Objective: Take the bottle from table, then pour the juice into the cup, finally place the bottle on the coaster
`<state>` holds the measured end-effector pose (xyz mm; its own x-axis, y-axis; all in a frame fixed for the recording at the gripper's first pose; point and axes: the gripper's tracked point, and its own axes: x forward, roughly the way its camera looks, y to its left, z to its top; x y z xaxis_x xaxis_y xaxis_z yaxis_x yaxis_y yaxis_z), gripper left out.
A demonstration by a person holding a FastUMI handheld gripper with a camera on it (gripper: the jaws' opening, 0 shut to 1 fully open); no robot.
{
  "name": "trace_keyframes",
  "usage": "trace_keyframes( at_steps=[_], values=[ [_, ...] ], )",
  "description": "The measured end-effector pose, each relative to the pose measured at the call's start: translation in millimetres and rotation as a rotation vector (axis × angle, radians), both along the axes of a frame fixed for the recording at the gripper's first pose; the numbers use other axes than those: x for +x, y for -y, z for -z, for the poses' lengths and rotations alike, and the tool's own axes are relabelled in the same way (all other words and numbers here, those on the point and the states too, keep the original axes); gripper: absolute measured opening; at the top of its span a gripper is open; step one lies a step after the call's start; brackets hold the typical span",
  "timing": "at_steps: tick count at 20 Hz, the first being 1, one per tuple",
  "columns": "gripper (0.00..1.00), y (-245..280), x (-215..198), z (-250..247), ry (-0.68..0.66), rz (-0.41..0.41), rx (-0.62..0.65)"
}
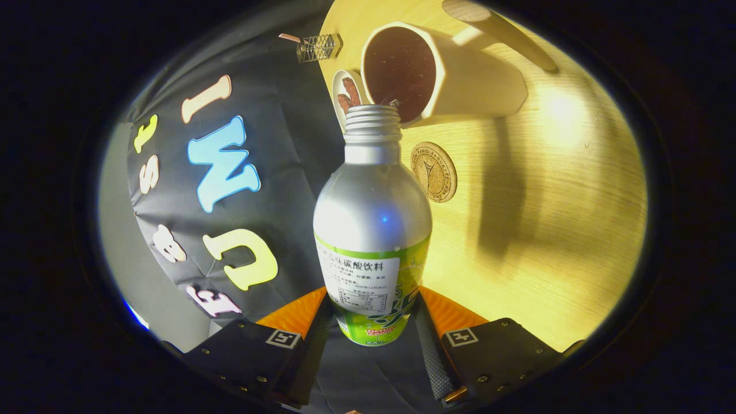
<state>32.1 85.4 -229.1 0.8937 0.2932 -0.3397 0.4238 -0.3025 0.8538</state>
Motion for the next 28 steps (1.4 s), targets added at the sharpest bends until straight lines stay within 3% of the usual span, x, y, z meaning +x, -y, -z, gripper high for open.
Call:
trace_keyframes(
  at_steps=[28],
  values=[
    [0.76, 8.6, 10.6, -26.1, 0.012, 0.079, 0.138]
  ],
)
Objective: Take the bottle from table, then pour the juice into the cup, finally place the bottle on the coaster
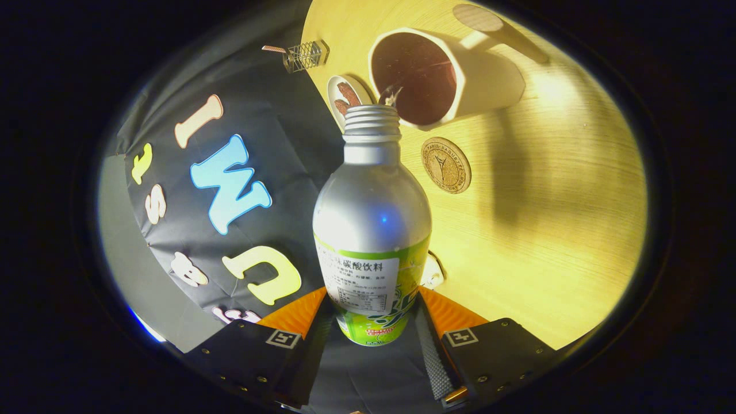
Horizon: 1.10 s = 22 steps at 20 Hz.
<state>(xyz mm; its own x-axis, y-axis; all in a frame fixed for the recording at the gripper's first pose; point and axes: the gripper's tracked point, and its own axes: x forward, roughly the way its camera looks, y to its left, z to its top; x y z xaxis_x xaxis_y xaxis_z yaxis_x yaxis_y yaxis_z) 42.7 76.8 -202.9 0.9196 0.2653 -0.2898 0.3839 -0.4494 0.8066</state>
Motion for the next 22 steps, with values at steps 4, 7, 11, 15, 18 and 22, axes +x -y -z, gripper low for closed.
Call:
trace_keyframes(
  at_steps=[4, 7, 11, 15, 18, 22],
  values=[
    [0.76, 1.0, -0.4, -3.6, -0.002, 0.004, 0.022],
    [0.76, 2.5, 0.7, -5.2, -0.004, 0.005, 0.036],
    [0.76, 5.7, 0.9, -7.6, -0.006, 0.011, 0.057],
    [0.76, 6.4, 1.4, -9.8, -0.008, 0.012, 0.074],
    [0.76, 7.1, 1.4, -11.3, -0.006, 0.016, 0.085],
    [0.76, 8.6, 0.4, -9.9, -0.016, 0.01, 0.088]
  ],
)
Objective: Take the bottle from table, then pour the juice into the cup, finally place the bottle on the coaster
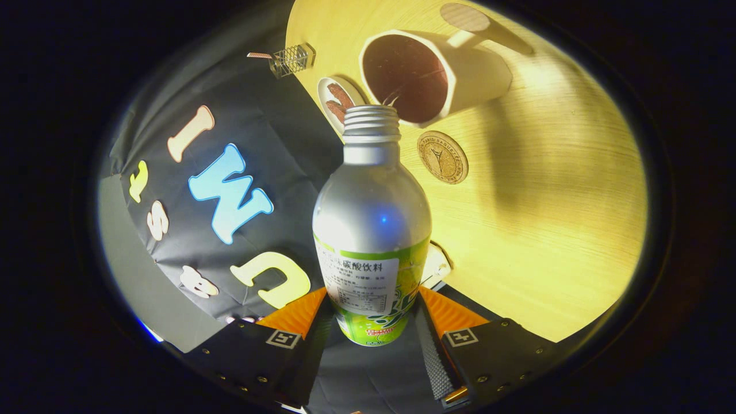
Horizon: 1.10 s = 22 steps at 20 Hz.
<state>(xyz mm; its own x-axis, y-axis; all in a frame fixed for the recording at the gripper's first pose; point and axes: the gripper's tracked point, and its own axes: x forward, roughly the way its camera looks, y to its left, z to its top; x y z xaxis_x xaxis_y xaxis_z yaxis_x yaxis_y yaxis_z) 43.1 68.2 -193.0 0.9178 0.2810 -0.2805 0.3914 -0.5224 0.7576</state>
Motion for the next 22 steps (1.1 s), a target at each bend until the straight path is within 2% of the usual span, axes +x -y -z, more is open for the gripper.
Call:
trace_keyframes(
  at_steps=[11, 16, 22],
  values=[
    [0.76, 6.5, -8.1, 11.8, -0.018, -0.002, -0.06],
    [0.76, 6.7, -14.8, 29.5, -0.036, -0.027, -0.208],
    [0.76, -4.8, -22.3, 54.6, -0.054, -0.103, -0.39]
  ],
)
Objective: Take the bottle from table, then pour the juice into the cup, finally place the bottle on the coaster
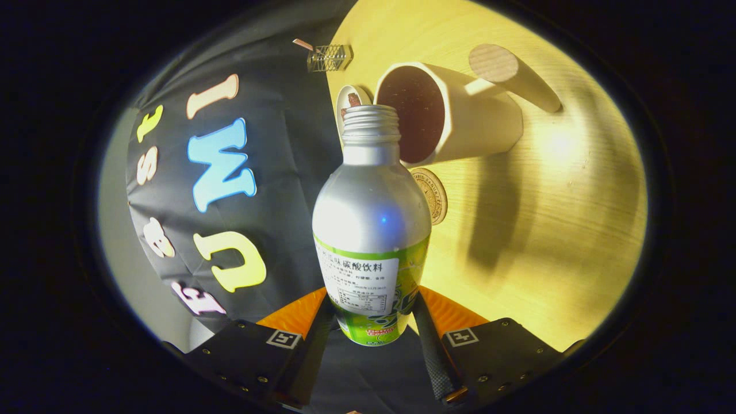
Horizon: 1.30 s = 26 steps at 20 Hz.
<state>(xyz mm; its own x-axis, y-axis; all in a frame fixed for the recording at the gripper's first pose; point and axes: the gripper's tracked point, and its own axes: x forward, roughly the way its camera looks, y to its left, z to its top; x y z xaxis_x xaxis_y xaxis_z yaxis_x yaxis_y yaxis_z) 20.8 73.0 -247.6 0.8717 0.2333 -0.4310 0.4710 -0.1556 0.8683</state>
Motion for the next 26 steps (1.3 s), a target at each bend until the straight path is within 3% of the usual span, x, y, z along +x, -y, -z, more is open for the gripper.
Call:
trace_keyframes(
  at_steps=[5, 13, 22, 26],
  values=[
    [0.76, -5.5, -12.0, 20.3, -0.018, -0.093, -0.178],
    [0.76, 7.3, -20.0, 40.2, -0.051, -0.168, -0.413],
    [0.76, 9.8, -5.1, 43.9, -0.084, -0.283, -0.758],
    [0.76, 14.6, 8.2, 34.7, -0.083, -0.289, -0.9]
  ],
)
